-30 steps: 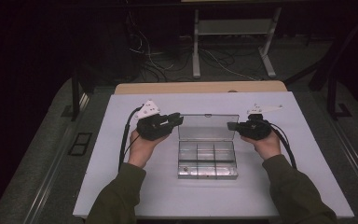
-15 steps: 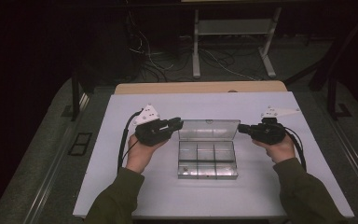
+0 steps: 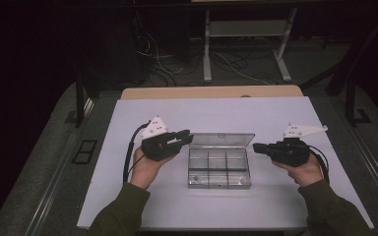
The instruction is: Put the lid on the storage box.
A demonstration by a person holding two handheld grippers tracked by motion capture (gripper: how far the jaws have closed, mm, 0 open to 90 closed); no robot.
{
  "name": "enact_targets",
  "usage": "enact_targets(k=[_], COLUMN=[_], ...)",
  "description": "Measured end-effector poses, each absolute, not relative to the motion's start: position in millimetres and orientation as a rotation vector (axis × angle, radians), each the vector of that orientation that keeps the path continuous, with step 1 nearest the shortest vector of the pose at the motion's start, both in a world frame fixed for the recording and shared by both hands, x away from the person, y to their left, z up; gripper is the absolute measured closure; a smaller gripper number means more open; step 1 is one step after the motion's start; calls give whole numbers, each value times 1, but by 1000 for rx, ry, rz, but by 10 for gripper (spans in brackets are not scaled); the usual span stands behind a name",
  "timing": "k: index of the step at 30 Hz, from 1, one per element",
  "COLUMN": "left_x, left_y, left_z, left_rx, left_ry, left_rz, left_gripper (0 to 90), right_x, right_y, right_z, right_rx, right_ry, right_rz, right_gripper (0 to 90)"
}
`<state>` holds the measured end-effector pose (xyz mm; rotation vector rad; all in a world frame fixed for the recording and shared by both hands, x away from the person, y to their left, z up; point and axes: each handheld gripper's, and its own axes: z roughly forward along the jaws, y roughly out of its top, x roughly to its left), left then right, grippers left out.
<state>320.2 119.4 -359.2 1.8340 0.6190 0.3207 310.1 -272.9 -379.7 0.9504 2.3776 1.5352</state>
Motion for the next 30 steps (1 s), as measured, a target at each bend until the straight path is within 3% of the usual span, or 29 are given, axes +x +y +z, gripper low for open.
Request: enact_targets(k=[20, 30], left_x=[298, 288], left_y=[128, 137], left_z=[-369, -372], left_rx=[1841, 1843], left_ry=[607, 620], left_rz=[254, 239], left_gripper=[731, 664], right_x=[300, 295], right_y=[-263, -264], right_z=[-377, -379], right_rx=[891, 880], right_ry=[2422, 2434], right_rz=[1578, 1585], right_gripper=[895, 895])
